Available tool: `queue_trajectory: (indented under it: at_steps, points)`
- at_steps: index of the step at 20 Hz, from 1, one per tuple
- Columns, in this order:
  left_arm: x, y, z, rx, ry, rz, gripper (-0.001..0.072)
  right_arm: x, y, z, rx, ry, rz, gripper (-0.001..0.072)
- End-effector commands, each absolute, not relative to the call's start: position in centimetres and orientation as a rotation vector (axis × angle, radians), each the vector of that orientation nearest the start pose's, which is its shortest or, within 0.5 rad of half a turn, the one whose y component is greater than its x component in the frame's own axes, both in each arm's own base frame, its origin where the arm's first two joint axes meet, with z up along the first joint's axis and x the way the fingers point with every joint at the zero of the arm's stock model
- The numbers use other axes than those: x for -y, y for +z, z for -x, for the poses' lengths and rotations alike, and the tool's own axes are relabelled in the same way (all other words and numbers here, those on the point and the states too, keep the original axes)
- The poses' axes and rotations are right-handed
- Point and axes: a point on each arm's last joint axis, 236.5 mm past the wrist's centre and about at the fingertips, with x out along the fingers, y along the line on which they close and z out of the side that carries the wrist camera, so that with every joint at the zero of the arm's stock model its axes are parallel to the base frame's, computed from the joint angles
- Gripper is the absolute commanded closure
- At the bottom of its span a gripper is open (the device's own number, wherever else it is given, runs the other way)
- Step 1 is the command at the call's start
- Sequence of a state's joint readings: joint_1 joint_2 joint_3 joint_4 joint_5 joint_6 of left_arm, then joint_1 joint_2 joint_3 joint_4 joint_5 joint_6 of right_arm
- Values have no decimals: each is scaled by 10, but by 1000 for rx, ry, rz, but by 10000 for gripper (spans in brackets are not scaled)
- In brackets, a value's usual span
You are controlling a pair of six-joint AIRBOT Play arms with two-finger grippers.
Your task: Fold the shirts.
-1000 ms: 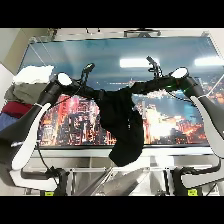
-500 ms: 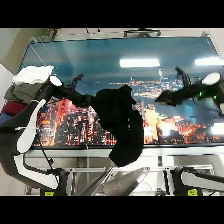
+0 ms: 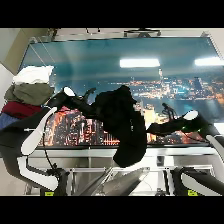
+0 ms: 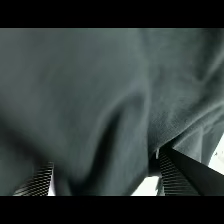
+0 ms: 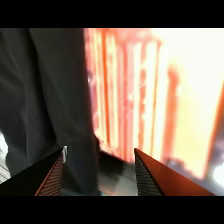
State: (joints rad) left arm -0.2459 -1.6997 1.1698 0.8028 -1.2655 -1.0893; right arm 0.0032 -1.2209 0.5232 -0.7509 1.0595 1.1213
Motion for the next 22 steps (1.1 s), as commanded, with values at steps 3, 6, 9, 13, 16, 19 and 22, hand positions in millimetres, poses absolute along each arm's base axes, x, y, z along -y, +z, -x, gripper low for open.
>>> queue_trajectory:
  at_steps: [3, 6, 9, 13, 16, 19, 22]
  points:
    - [267, -89, -311, -1553, -915, 243, 287, -183, -120, -228, -1499, 533, -536, 360]
    - [265, -86, -313, -1555, -917, 271, 707, -193, -109, -234, -1465, 601, -551, 635]
    - [268, -57, -310, -1537, -973, 343, 705, -205, -62, -241, -1421, 755, -527, 691]
    - [257, 52, -316, -1347, -1090, 368, 705, -196, 84, -277, -1109, 914, -426, 691]
    - [245, 182, -309, -1081, -1179, 368, 704, -171, 229, -281, -711, 883, -257, 692]
    - [236, 312, -273, -726, -1255, 301, 679, -154, 358, -239, -317, 786, -73, 692]
    - [227, 401, -221, -426, -1222, 188, 678, -138, 433, -197, -44, 633, 45, 692]
